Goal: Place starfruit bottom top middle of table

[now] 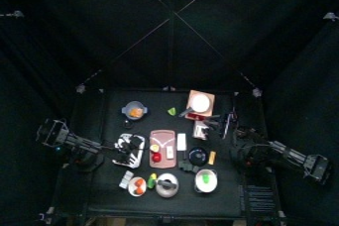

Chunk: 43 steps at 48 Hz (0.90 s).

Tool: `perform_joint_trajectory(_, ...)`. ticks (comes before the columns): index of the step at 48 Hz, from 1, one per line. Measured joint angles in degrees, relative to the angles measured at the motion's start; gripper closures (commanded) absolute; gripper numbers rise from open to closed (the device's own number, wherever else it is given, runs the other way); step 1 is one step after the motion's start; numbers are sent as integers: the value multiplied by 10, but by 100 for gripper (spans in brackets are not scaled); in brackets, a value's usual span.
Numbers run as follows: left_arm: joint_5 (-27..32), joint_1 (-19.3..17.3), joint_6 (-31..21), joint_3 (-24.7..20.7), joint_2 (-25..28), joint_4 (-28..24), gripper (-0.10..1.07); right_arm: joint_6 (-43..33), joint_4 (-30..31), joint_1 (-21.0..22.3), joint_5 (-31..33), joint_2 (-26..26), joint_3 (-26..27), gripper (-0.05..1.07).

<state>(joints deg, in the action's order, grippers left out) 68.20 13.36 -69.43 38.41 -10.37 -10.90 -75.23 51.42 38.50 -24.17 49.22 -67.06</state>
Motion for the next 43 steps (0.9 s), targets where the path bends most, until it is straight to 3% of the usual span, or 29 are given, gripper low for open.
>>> perform_joint_trajectory(14,-4,-10,10,-17,0,-15,36,0,0,0,0,0,0,28)
perform_joint_trajectory(29,-60,-70,40,-69,6,-94,36,0,0,6,0,-1,-3,28)
perform_joint_trajectory(43,-113,-142,40,-76,7,-164,36,0,0,15,2,-1,-4,28)
